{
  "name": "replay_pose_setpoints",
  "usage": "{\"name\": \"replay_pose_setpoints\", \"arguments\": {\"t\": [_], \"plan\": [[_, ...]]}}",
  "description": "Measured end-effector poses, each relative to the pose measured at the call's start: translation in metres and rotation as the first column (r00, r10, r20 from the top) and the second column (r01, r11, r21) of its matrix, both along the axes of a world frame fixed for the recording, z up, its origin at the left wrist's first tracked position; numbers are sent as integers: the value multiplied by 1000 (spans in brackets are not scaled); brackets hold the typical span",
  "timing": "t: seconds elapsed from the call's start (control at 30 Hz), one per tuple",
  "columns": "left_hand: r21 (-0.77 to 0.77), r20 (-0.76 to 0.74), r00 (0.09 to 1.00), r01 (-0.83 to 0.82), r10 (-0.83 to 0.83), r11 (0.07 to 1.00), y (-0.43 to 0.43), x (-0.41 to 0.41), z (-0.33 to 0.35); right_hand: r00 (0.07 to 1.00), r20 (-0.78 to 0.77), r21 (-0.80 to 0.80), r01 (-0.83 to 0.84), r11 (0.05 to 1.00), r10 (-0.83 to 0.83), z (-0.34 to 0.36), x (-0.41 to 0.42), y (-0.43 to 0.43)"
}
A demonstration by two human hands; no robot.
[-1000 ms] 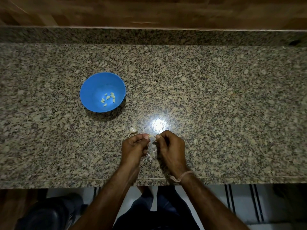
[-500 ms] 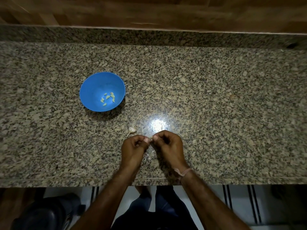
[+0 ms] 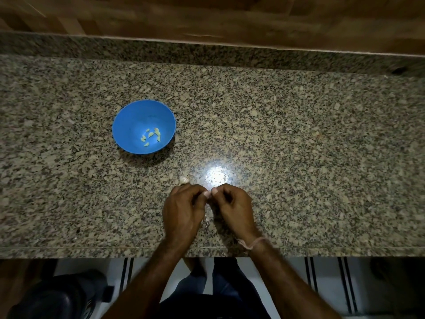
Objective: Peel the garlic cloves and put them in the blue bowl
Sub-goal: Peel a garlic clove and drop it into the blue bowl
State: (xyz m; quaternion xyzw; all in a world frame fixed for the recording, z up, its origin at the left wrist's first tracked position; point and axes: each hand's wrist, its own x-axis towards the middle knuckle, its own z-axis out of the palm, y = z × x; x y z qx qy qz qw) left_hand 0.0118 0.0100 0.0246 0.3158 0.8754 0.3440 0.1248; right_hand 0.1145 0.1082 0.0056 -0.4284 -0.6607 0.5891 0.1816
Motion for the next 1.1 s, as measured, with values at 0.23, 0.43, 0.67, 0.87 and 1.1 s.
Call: {"name": "replay_pose_setpoints", "arguments": {"t": [0.23, 0.43, 0.67, 0.87, 1.1], "plan": [[-9, -10, 981, -194, 194, 981, -44, -41, -31, 992, 87, 220, -108, 969, 91, -11, 8, 11], [100, 77, 997, -37, 29, 994, -62, 0, -32, 983, 131, 308, -162, 938, 127, 5, 29, 13], [0, 108, 986, 125, -125, 992, -35, 22, -43, 914, 287, 467, -395, 791, 287, -1, 16, -6], [29, 32, 999, 31, -32, 999, -16, 26, -40, 877, 398, 607, -471, 640, 268, -17, 11, 10], [-127, -175, 980, 77, -99, 989, 8, 27, -40, 871, 384, 570, -484, 664, 306, -19, 24, 31]]}}
